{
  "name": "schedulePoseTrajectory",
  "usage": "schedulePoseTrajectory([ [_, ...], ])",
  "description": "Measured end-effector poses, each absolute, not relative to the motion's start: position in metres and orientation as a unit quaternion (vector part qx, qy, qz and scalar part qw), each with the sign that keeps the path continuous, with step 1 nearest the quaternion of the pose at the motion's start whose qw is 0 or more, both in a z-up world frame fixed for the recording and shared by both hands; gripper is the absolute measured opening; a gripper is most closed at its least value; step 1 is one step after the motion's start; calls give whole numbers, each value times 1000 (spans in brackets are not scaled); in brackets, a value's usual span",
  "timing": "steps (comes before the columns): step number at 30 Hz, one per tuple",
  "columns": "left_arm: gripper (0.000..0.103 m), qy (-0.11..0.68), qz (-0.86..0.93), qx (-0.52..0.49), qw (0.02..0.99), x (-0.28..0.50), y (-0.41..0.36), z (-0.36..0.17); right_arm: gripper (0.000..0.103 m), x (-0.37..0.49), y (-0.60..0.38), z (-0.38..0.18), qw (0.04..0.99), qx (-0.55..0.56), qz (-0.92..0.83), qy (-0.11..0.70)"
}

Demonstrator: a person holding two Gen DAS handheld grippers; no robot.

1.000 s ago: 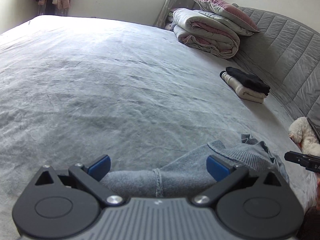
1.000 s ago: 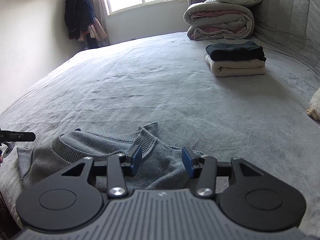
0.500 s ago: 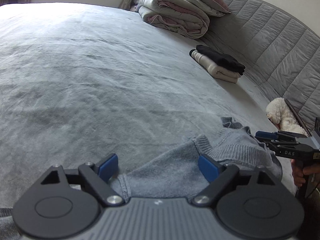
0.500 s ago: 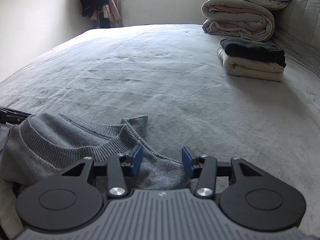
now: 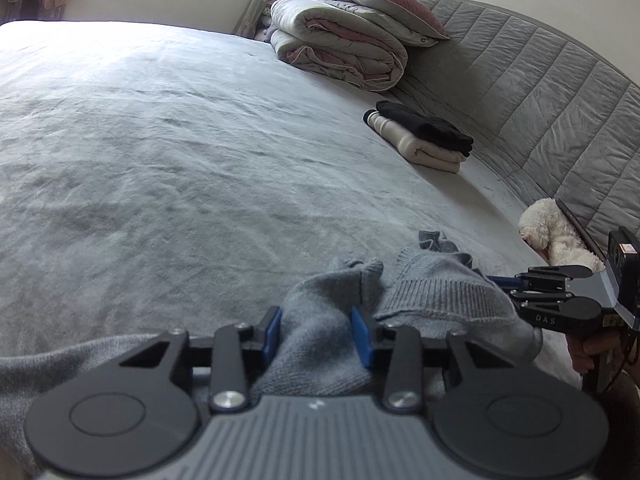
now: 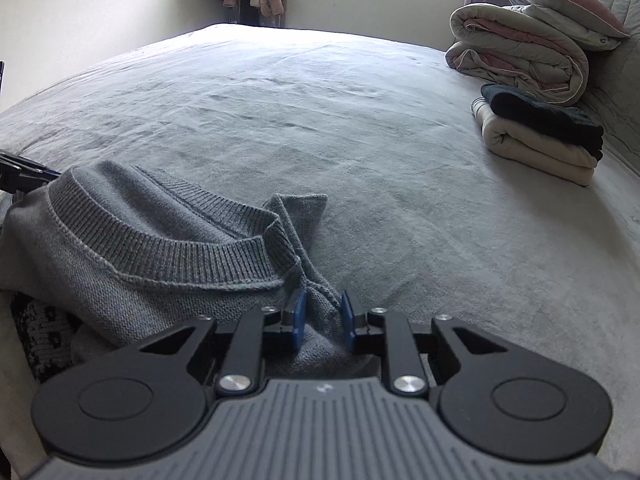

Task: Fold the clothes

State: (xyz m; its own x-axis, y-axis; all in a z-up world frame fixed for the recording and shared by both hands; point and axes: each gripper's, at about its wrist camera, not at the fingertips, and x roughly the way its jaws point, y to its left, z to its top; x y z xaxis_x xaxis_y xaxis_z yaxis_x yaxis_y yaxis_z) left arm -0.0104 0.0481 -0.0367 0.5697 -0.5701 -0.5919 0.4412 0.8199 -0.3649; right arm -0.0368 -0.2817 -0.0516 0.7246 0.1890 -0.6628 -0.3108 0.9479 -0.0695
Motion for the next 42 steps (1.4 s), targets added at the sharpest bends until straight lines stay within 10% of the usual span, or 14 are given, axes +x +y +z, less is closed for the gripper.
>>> schedulePoseTrajectory([
  [12,1,264,-189,-82,942,-47,62,-10,5,-75,-261,-29,961,-139,66,229],
  [32,0,224,-160,-76,958,-47,77,14,5,-62,-247,4,978,-143,20,152],
  [36,43,273,-182,-72,942,-34,74,4,5,-65,-246,-1,975,-150,23,162],
  [42,59,354,-238,-116,897,2,65,-19,5,-65,-253,-10,974,-131,17,186],
])
